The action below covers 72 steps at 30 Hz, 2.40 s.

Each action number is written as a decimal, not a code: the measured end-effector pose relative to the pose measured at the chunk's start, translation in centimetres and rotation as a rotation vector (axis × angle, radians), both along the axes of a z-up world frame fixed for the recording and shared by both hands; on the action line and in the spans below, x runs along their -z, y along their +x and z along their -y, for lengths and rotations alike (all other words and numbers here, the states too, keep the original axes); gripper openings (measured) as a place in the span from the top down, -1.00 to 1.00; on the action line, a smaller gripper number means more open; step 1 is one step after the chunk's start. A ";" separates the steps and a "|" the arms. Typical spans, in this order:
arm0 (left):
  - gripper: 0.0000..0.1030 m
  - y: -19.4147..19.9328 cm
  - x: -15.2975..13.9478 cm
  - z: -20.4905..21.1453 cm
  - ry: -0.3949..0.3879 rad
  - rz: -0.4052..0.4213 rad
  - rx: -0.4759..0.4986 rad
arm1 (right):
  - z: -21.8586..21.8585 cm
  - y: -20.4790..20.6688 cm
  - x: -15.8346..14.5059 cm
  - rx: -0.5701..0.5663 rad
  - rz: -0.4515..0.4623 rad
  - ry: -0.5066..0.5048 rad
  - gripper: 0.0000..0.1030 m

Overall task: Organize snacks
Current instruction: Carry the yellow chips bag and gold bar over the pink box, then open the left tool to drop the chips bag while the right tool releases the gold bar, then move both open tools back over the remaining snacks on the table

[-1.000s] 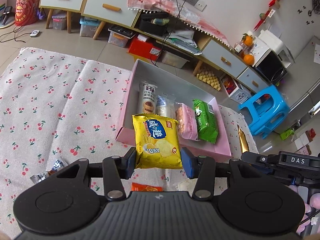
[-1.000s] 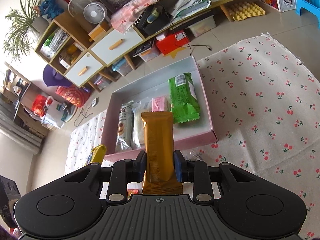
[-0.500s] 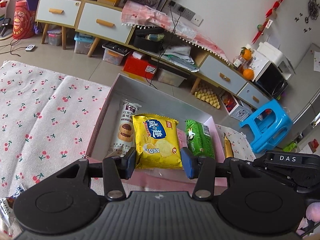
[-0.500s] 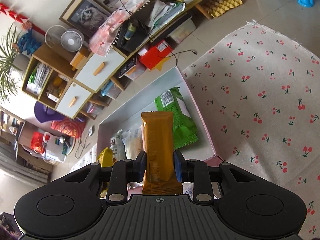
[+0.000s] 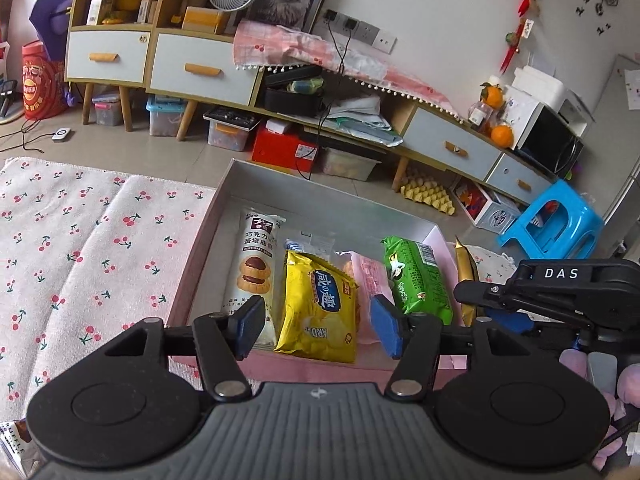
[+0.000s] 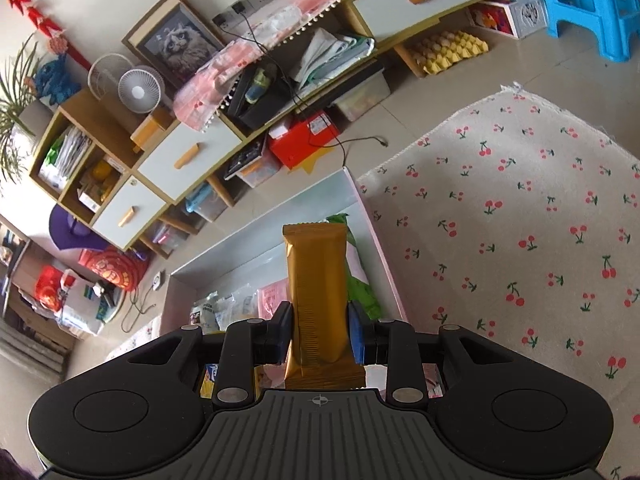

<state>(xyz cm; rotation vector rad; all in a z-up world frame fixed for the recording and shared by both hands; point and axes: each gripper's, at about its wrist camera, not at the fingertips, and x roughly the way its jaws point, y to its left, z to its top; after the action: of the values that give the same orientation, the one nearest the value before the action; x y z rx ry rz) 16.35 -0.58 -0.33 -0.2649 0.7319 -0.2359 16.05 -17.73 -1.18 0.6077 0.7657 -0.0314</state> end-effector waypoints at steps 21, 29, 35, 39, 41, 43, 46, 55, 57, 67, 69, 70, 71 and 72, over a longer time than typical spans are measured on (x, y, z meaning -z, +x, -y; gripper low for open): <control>-0.31 -0.7 -0.3 -0.3 0.040 -0.081 0.014 | -4.2 -0.5 -0.7 -0.183 0.039 -0.216 -0.08; -0.56 -2.0 -1.1 -1.0 0.068 -0.084 0.026 | -4.3 -2.1 -1.4 -0.218 0.015 -0.176 -0.28; -0.70 -3.0 -1.0 -1.9 0.085 -0.104 0.036 | -4.3 -4.1 -2.2 -0.248 0.020 -0.142 -0.43; -0.75 -3.9 -0.8 -2.9 0.120 -0.110 0.045 | -4.3 -5.4 -2.3 -0.279 0.026 -0.172 -0.50; -0.78 -4.5 -0.8 -3.5 0.129 -0.109 0.044 | -4.3 -6.0 -2.4 -0.294 0.031 -0.185 -0.53; -0.80 -5.0 -0.8 -4.1 0.136 -0.109 0.041 | -4.2 -6.7 -2.4 -0.306 0.035 -0.191 -0.58; -0.84 -5.7 -0.8 -5.0 0.144 -0.106 0.037 | -4.1 -7.7 -2.4 -0.322 0.036 -0.201 -0.60; -0.94 -7.6 -0.6 -7.2 0.166 -0.103 0.019 | -4.2 -9.6 -1.7 -0.358 0.019 -0.235 -0.62; -0.96 -7.9 -0.4 -7.7 0.176 -0.100 0.015 | -4.3 -10.2 -1.4 -0.370 0.019 -0.256 -0.62; -0.96 -8.9 0.7 -9.3 0.250 -0.113 0.022 | -5.2 -11.8 0.0 -0.440 -0.012 -0.306 -0.62; -0.96 -8.9 1.0 -9.3 0.252 -0.125 0.023 | -5.5 -11.9 0.3 -0.451 -0.018 -0.317 -0.62; -0.96 -9.0 1.1 -9.3 0.249 -0.132 0.027 | -5.6 -11.8 0.5 -0.453 -0.025 -0.322 -0.62; -0.96 -9.0 1.3 -9.2 0.247 -0.137 0.030 | -5.6 -11.7 0.6 -0.452 -0.032 -0.324 -0.62; -0.96 -9.1 1.4 -9.0 0.246 -0.141 0.035 | -5.7 -11.6 0.8 -0.449 -0.041 -0.324 -0.62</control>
<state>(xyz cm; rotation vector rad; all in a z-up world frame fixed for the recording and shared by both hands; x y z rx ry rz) 7.28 8.40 -1.75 -0.0351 0.8971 -0.1589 4.41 -12.07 -1.99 0.1195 0.9009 0.2415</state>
